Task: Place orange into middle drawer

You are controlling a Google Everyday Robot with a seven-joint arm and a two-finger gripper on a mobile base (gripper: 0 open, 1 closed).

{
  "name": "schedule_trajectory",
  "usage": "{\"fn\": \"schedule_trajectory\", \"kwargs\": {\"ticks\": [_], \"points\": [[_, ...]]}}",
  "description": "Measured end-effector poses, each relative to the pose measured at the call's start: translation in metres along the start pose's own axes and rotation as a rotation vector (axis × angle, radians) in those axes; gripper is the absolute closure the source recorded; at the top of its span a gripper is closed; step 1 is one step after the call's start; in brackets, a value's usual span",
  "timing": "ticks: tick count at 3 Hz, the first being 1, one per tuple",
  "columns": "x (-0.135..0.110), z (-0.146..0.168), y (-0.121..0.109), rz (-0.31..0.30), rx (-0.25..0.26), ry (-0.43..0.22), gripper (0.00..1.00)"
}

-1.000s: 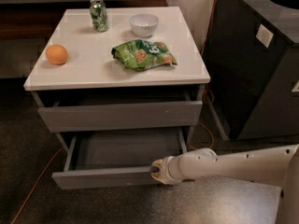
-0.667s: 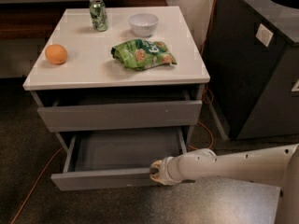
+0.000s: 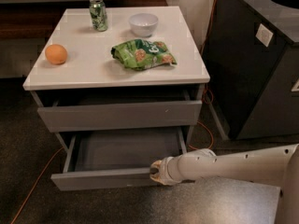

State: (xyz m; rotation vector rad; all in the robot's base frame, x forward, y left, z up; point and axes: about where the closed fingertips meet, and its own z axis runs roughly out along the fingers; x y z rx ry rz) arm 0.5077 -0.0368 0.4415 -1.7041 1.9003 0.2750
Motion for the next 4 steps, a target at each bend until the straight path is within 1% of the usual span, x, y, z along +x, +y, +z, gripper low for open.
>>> {"fn": "schedule_trajectory", "kwargs": {"ticks": [1, 2, 3, 4], "points": [[0.0, 0.0, 0.0, 0.0, 0.0, 0.0, 1.0], [-0.0002, -0.0003, 0.0, 0.0, 0.0, 0.0, 0.82], [-0.0002, -0.0003, 0.0, 0.0, 0.0, 0.0, 0.59], [-0.0003, -0.0003, 0.0001, 0.0, 0.0, 0.0, 0.28]]}}
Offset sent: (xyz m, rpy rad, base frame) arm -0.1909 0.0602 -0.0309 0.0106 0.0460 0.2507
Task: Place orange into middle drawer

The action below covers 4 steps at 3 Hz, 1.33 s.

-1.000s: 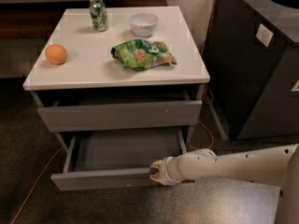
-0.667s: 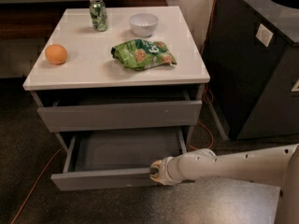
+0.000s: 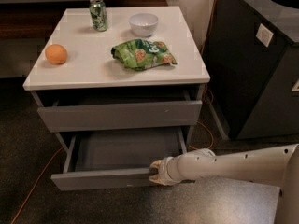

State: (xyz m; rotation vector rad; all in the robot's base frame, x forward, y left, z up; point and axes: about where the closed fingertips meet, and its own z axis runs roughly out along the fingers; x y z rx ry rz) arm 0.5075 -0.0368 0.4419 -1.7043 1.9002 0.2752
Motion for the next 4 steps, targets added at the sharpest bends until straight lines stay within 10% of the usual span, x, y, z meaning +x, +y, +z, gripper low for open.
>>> {"fn": "schedule_trajectory", "kwargs": {"ticks": [1, 2, 4], "points": [[-0.001, 0.0, 0.003, -0.002, -0.003, -0.001, 0.0], [-0.012, -0.001, 0.068, -0.038, -0.079, -0.028, 0.0], [-0.023, -0.011, 0.162, -0.082, -0.177, -0.035, 0.41]]}}
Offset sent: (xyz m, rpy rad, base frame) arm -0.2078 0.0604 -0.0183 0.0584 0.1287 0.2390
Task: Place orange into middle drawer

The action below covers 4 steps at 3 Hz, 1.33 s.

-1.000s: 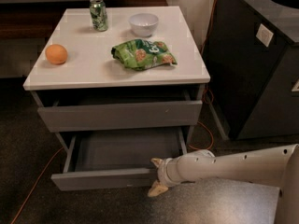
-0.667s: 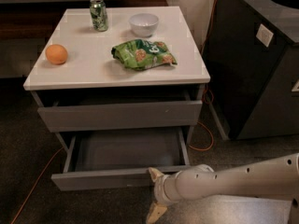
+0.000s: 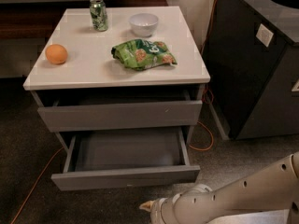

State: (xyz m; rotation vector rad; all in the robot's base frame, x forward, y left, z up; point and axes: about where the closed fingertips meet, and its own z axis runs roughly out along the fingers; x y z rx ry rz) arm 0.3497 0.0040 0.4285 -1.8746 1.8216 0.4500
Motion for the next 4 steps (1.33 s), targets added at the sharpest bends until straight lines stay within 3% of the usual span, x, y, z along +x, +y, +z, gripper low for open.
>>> {"fn": "schedule_trajectory", "kwargs": {"ticks": [1, 2, 3, 4], "points": [[0.001, 0.001, 0.003, -0.001, -0.005, 0.001, 0.32], [0.001, 0.001, 0.004, -0.001, -0.007, 0.001, 0.09], [-0.016, -0.016, -0.012, 0.003, -0.005, -0.002, 0.0], [-0.03, -0.042, -0.037, 0.001, -0.008, -0.016, 0.0]]}}
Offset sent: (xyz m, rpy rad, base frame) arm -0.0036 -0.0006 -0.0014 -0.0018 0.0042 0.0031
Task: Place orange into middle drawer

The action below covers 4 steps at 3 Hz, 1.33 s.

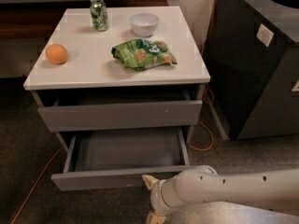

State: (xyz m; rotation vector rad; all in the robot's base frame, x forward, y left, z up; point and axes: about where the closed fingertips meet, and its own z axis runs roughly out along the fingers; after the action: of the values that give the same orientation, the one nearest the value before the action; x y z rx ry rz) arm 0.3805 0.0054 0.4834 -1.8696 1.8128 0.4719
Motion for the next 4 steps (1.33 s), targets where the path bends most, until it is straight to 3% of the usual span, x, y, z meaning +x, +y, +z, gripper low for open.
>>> {"fn": "schedule_trajectory", "kwargs": {"ticks": [1, 3, 4], "points": [[-0.002, -0.02, -0.03, 0.001, -0.005, -0.01, 0.0], [0.018, -0.023, -0.09, 0.039, 0.015, -0.023, 0.0], [0.026, -0.026, -0.122, 0.077, 0.032, -0.048, 0.18]]}}
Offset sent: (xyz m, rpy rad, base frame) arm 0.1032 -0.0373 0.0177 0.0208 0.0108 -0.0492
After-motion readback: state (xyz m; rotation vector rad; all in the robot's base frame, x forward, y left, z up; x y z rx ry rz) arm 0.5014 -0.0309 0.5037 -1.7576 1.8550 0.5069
